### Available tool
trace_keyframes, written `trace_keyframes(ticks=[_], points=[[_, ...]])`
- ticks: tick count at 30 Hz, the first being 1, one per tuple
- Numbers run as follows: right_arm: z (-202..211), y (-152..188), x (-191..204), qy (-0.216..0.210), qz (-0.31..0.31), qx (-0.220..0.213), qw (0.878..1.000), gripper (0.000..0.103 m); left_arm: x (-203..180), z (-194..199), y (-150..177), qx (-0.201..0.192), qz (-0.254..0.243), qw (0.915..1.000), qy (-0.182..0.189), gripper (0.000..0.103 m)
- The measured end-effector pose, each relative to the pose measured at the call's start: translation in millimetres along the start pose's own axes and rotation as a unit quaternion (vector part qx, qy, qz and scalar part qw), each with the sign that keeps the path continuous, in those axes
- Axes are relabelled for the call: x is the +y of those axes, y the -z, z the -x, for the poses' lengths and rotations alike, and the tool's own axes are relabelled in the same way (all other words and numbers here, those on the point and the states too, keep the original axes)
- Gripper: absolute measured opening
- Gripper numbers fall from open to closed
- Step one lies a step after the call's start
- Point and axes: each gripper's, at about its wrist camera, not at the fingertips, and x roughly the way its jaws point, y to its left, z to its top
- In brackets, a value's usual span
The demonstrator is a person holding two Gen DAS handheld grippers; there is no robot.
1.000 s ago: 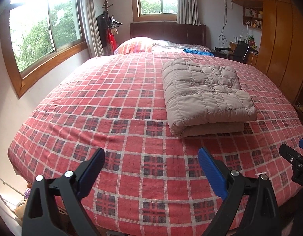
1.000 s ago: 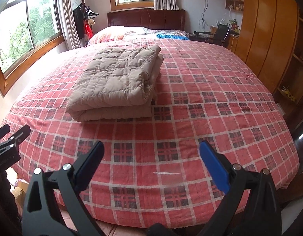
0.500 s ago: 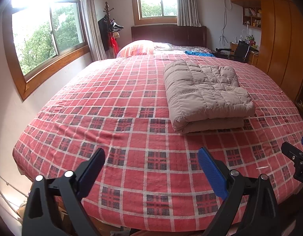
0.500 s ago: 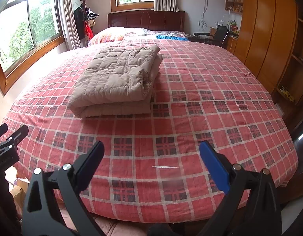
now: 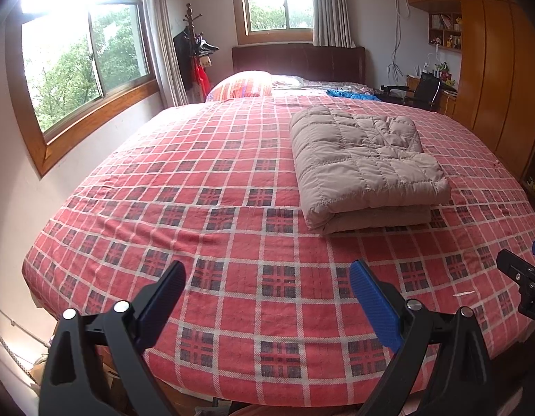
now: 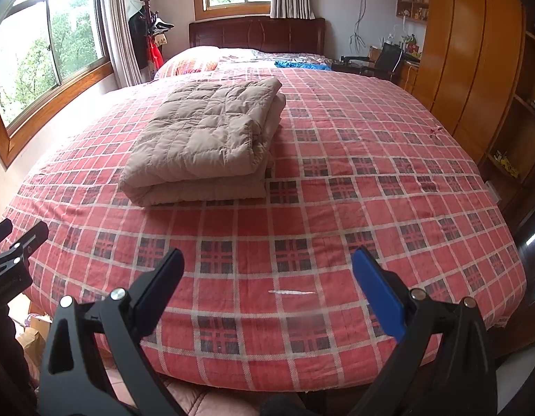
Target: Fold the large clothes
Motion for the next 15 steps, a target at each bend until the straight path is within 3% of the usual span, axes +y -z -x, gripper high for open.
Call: trace_keyframes(ticks=[15], points=[[0.1, 0.6, 0.5, 0.001, -0.003, 0.002, 1.0, 0.097, 0.4, -0.1, 1.1, 0.002, 0.0, 1.0, 0.002, 0.096]])
